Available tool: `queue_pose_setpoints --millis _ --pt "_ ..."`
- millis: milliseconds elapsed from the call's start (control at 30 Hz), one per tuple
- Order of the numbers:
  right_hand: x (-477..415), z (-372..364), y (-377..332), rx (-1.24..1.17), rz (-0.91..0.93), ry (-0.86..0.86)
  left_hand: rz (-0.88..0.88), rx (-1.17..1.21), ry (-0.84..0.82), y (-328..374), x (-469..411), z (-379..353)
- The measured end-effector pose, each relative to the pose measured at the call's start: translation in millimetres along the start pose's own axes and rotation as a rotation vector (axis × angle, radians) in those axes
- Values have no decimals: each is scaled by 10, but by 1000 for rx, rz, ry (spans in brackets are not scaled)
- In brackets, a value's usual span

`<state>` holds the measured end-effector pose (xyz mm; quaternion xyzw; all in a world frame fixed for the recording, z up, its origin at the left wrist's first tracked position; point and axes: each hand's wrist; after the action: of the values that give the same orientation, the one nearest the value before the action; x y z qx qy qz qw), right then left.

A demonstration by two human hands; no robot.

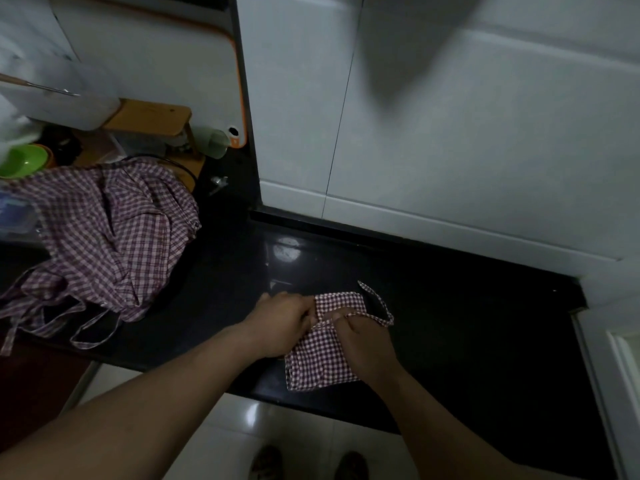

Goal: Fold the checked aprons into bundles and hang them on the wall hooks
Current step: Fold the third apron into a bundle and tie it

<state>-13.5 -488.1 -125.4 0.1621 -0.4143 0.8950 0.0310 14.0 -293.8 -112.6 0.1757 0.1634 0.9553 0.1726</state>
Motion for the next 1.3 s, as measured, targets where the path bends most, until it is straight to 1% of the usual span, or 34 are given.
queue_pose_setpoints --millis 33,133,200,333,400,500,533,600,667,800,867,900,967,1000,1067,1167,1200,1300 --pt "-13 2 13 -57 -11 38 -4 -45 46 2 14 12" --pt "-51 32 142 -192 -36 262 15 -149 232 11 99 0" --pt "-62 54 237 -189 -9 332 80 -113 260 11 158 -33" --pt "-103 93 275 -144 -17 276 173 39 185 15 113 -64" --pt "-119 122 236 -106 -13 245 195 176 216 20 103 -55" --pt "-142 147 215 -90 -1 221 381 438 291 -6 127 -103" --pt "-150 152 222 -95 -1 222 460 544 265 -5 128 -126" --pt "-166 144 251 -105 -20 205 563 679 129 50 143 -166" --pt "-173 133 258 -96 -37 195 585 766 49 76 112 -273" --pt "-178 164 217 -99 -30 186 615 982 101 61 18 -390" --pt "-154 175 239 -142 6 102 632 1030 98 47 -24 -372" --pt "-136 173 273 -123 46 77 635 1055 92 45 -33 -349" --pt "-96 198 337 -5 126 101 612 1114 69 24 -55 -330" --pt "-89 225 359 35 138 111 595 1139 53 23 -57 -312" --pt "-96 277 366 -21 61 136 576 1180 40 14 -48 -284" --pt "-143 339 341 -411 -180 234 584 1201 62 10 -19 -259" --pt "-146 364 326 -471 -210 243 585 1194 66 13 -16 -255" --pt "-114 380 276 -316 -144 156 576 1183 60 44 -18 -241"
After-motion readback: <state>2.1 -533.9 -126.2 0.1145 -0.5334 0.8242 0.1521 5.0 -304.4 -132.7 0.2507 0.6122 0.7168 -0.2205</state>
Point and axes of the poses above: each hand's wrist, its own x-axis away from the middle knuckle, its own z-axis out of the back of the hand, y = z × x, and after that the axes turned 6 degrees about -x, right-handed
